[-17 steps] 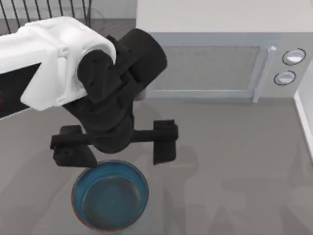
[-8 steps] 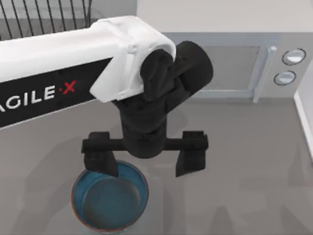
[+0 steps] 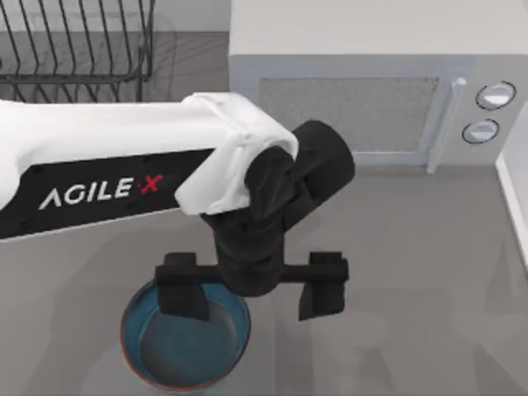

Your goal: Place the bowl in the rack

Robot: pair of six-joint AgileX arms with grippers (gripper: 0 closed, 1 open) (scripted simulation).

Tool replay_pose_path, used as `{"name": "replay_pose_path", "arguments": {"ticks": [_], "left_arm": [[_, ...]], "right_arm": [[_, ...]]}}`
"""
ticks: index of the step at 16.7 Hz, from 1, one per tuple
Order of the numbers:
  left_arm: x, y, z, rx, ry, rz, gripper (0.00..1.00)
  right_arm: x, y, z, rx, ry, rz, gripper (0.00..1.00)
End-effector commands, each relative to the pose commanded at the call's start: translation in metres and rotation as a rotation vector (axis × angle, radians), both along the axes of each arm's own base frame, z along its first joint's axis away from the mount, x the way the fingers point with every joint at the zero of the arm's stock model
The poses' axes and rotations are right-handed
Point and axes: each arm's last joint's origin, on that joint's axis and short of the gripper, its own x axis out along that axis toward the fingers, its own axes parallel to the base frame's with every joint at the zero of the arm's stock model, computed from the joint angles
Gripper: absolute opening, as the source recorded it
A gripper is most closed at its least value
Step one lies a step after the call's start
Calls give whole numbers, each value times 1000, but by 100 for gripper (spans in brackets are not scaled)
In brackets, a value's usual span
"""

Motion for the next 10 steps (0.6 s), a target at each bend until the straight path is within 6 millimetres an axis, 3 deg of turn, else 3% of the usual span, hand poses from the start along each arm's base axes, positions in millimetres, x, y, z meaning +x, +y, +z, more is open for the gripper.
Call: {"name": "replay_pose_path", "arguments": {"ticks": [4,9,10], "left_arm": [[-3,2,-39,3,2,0,100],[-3,3,-43,4,4,0,100],[-3,3,-43,4,4,0,92]], "right_arm": [[0,0,0,0,0,0,100],[0,0,0,0,0,0,100],[0,0,0,0,0,0,100]]}}
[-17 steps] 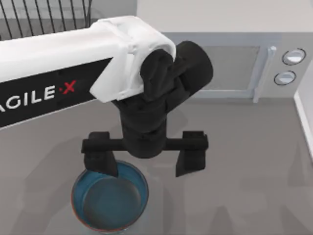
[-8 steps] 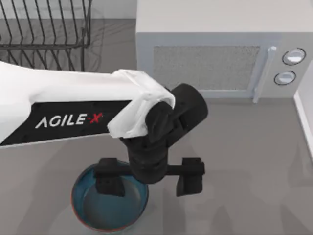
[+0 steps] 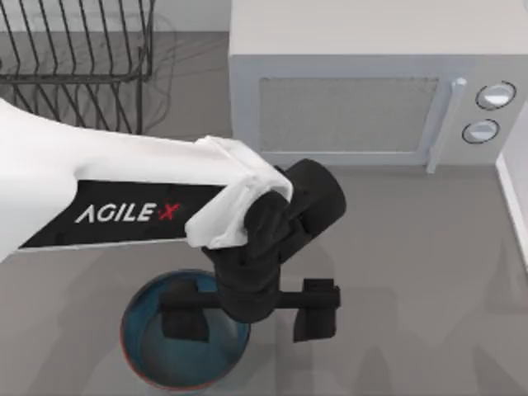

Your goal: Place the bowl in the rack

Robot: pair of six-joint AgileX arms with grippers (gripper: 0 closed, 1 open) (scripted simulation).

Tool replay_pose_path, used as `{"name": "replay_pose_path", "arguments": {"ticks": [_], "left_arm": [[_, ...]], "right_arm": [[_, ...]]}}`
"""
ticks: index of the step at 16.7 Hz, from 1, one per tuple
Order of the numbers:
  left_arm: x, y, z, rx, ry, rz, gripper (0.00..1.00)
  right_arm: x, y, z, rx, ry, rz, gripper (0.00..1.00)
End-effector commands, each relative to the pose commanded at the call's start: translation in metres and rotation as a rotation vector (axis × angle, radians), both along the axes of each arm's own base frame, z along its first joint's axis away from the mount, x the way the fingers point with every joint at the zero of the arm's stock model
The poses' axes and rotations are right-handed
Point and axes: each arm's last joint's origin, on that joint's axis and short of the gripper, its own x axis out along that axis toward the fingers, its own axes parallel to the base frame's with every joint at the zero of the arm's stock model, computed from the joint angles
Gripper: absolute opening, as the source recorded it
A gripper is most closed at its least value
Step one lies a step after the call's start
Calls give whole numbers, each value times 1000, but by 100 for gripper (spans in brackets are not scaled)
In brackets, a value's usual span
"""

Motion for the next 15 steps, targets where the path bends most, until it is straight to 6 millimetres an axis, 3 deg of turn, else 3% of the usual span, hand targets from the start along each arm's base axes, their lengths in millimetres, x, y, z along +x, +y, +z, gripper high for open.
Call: {"name": "replay_pose_path", "arguments": {"ticks": [12,15], "left_arm": [[0,0,0,0,0,0,2],[0,0,0,0,0,0,0]], "right_arm": [[0,0,0,0,0,0,100],[0,0,0,0,0,0,100]]}}
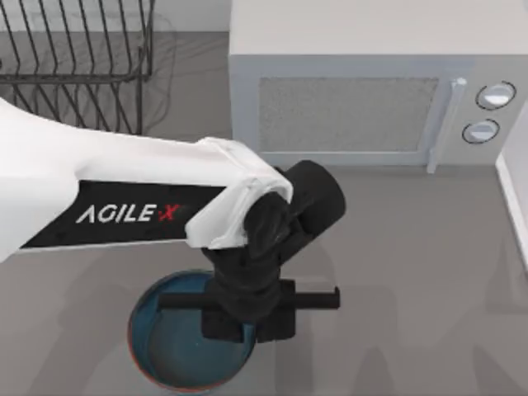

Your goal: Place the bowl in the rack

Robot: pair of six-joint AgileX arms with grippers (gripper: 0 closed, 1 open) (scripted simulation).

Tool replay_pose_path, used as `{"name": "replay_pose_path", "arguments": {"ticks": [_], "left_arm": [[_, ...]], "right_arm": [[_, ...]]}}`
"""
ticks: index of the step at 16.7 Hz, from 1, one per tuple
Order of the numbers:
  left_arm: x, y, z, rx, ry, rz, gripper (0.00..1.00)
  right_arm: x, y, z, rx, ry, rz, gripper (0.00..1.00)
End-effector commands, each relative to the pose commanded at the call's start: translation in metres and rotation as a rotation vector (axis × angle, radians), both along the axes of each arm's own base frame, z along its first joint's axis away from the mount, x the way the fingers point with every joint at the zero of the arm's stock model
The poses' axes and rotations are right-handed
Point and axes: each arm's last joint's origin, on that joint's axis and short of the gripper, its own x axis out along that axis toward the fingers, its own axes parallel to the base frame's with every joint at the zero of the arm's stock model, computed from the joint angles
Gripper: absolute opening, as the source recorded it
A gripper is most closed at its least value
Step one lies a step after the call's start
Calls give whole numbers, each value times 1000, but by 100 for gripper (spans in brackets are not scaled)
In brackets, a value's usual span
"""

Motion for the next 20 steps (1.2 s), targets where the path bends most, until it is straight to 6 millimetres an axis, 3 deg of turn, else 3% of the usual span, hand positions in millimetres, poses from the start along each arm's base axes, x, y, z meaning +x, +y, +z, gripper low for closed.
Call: {"name": "replay_pose_path", "arguments": {"ticks": [7,10,15,20], "left_arm": [[0,0,1,-2,-1,0,0],[5,-6,17,-2,-2,2,0],[13,-18,89,17,15,5,0],[5,-7,176,11,10,1,0]], "right_arm": [[0,0,0,0,0,0,100],[0,0,0,0,0,0,100],[0,0,0,0,0,0,100],[0,0,0,0,0,0,100]]}}
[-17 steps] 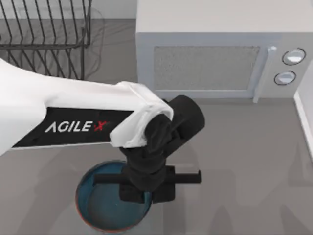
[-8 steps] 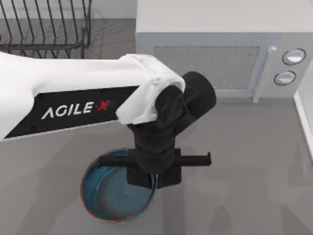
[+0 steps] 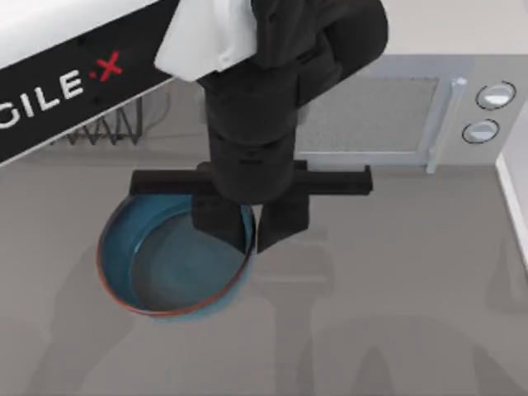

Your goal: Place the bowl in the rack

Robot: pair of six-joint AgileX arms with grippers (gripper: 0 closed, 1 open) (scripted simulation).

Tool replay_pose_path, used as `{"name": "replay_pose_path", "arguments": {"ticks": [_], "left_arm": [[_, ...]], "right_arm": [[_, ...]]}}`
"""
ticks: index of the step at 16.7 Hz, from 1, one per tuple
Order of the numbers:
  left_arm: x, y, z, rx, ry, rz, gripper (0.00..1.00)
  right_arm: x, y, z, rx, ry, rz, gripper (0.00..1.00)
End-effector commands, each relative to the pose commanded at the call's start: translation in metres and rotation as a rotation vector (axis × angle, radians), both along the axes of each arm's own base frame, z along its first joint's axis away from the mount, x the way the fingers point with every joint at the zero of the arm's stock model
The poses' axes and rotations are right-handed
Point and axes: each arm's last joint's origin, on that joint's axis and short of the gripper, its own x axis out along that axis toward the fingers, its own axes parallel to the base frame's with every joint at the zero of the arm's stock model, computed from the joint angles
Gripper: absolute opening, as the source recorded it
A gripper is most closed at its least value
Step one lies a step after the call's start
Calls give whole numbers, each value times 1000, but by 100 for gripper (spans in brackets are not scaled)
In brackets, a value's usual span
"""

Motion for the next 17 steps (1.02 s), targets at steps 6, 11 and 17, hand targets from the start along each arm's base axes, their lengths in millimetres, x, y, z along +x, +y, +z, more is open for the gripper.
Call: {"name": "replay_pose_path", "arguments": {"ticks": [6,11,17], "left_arm": [[-5,7,24,-13,-11,-1,0],[4,23,31,-78,-55,2,0],[34,108,60,-338,-398,30,0]], "right_arm": [[0,0,0,0,0,0,100],[0,0,0,0,0,0,100],[0,0,0,0,0,0,100]]}}
